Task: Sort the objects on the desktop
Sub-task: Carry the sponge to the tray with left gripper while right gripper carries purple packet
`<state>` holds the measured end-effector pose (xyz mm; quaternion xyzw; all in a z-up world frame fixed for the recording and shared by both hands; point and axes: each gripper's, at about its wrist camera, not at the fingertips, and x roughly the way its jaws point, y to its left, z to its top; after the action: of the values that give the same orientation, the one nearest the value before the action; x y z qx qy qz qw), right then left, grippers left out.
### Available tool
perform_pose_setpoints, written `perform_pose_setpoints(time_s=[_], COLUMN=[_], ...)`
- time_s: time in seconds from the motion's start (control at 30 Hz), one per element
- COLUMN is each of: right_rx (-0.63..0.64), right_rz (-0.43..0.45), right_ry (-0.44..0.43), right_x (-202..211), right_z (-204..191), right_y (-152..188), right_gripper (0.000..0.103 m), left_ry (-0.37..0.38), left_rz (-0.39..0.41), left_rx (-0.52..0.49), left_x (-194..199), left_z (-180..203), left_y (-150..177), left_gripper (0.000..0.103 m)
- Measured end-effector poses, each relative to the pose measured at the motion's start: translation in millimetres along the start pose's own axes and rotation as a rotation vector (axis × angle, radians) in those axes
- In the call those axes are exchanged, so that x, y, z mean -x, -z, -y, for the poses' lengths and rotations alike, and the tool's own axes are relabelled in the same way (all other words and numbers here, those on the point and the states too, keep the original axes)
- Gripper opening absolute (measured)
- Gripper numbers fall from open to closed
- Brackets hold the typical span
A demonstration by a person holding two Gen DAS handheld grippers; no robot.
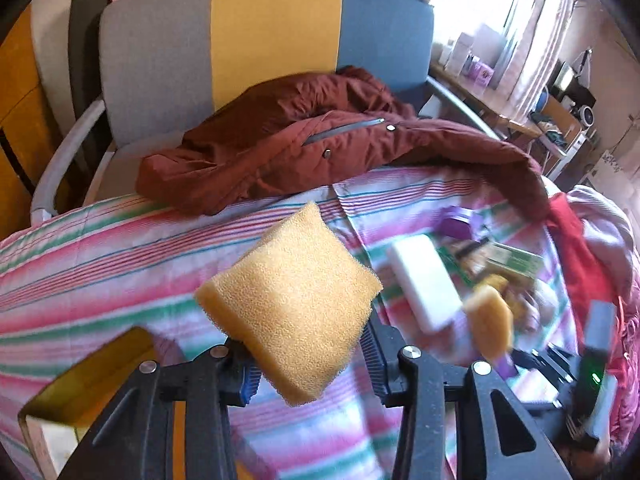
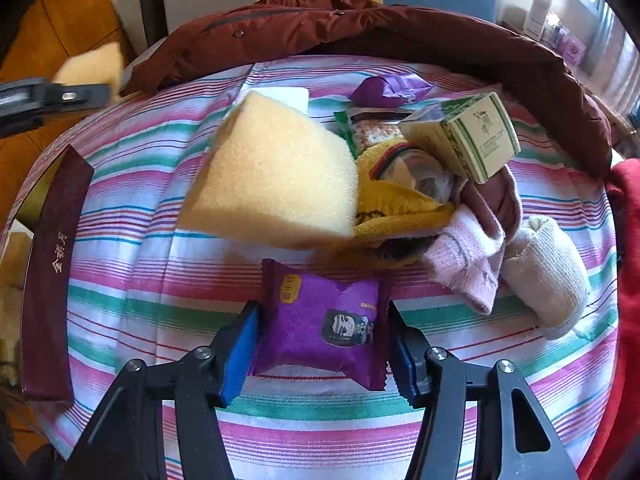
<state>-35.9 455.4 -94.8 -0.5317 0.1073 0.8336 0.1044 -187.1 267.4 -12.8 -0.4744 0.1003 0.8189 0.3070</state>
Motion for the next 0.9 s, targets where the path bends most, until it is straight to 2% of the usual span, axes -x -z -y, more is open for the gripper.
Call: perform_pose_setpoints(time_s=[0.17,0.37,0.67,0.9], right_rx=[0.018,0.021,0.084,0.094], right_rz=[0.003,0.032,0.083,0.104], right_ry=[-0.021,-0.133,-0.241,-0.28], right_x=[2.1,10.8,25.1,27.4], right_z=[-5.7,-14.6,-42.4,-50.4], right_y=[2.1,3.9,7.0,6.6], right_gripper=[0.059,0.058,0.058,0.058], left_ry=[0.022,0.022,-0.021,-0.098], left_rz=[0.035,0.123,0.168,0.267], left_rx=[0.023,0.048,0.189,0.306], left_x=[43.1,96.8,153.8,219.4], left_z=[3.1,-6.6,-56.7,-99.5], left_y=[24.2,51.2,113.2,149.7], left_gripper=[0.043,0.043,0.043,0.043])
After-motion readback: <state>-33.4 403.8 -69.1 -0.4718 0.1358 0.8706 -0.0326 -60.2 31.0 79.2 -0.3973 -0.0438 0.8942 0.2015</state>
